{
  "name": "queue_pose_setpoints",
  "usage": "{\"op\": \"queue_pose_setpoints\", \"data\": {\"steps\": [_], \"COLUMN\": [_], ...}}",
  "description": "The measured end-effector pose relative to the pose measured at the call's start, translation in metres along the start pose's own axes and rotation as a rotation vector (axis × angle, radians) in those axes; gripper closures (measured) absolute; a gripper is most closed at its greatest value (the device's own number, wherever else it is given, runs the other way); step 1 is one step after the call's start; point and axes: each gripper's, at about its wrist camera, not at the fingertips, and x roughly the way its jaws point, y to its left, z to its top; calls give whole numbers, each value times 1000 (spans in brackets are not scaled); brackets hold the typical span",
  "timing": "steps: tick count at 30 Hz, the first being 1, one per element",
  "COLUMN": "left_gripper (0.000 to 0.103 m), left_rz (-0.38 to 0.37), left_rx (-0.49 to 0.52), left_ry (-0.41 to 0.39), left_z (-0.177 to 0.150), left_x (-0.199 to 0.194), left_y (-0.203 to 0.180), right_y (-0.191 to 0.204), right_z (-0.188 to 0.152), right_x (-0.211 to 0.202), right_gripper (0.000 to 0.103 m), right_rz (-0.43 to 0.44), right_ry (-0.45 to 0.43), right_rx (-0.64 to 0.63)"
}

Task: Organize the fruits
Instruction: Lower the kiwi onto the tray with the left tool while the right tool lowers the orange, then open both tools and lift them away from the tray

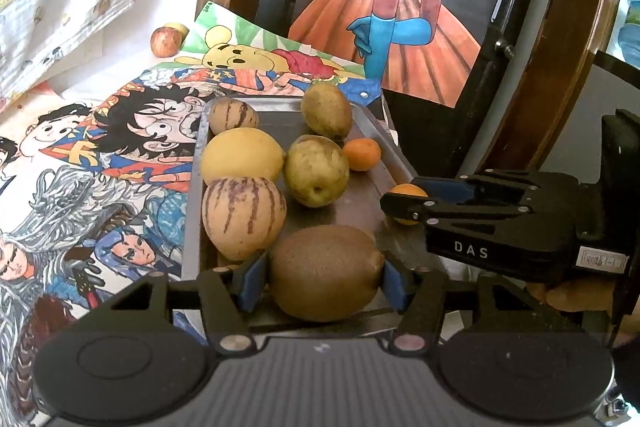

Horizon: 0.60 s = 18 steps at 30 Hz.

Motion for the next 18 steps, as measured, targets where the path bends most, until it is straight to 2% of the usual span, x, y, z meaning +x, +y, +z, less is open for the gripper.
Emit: {"op": "queue_pose_setpoints", "data": {"steps": [12,18], "left_gripper": [32,19], "left_rz": [-8,29], "left_rx": [-36,-58], "left_ry": [-77,-167], "left_z": [-9,-19], "left_x": [-27,-55], "left_y": [0,9], "right_y": [4,16], "right_z": [-8,-18], "right_x": [-30,-53], "right_gripper": [48,35], "right_rz": [-56,-94], "right_ry": [-60,-113], "right_rx": [67,106]}}
